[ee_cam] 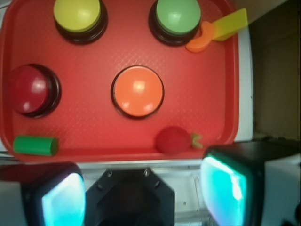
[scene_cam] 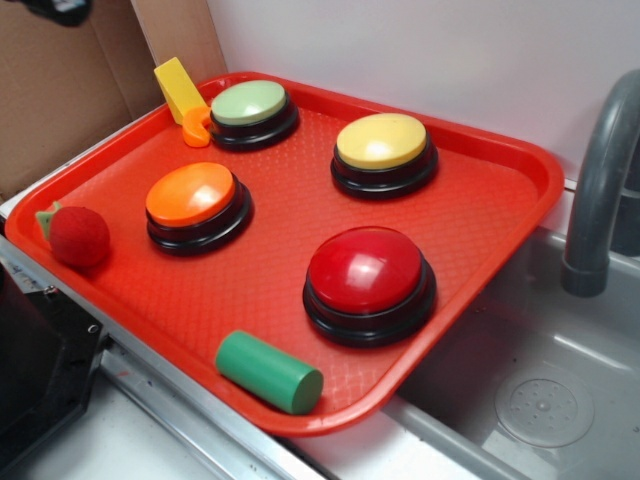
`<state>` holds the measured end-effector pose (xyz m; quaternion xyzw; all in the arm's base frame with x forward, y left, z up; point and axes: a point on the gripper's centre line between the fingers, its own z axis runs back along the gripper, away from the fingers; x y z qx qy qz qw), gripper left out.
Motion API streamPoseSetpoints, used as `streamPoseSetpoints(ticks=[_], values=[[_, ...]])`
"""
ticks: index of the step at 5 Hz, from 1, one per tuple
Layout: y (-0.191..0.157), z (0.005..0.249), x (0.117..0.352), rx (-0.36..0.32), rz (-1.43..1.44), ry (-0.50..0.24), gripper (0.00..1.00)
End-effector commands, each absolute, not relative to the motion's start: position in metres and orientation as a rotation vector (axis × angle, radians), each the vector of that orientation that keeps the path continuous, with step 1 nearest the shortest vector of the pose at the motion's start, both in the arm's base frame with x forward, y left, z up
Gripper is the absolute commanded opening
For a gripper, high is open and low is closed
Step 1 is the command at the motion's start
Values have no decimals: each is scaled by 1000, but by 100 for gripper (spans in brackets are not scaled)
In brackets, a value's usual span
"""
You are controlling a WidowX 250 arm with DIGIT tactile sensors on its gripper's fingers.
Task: Push the orange button.
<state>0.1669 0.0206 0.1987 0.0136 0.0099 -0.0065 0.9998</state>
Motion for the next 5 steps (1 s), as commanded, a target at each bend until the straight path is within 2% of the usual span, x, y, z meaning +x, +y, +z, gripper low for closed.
streamPoseSetpoints(ticks=[1, 2, 3, 4, 5], values=[[20, 124, 210, 41, -105, -42, 100], [13, 99, 206, 32, -111, -79, 100], [13, 70, 207, 34, -119, -56, 100], [16, 53, 211, 17, -135, -70, 100], [19, 37, 220, 16, -140, -45, 100]])
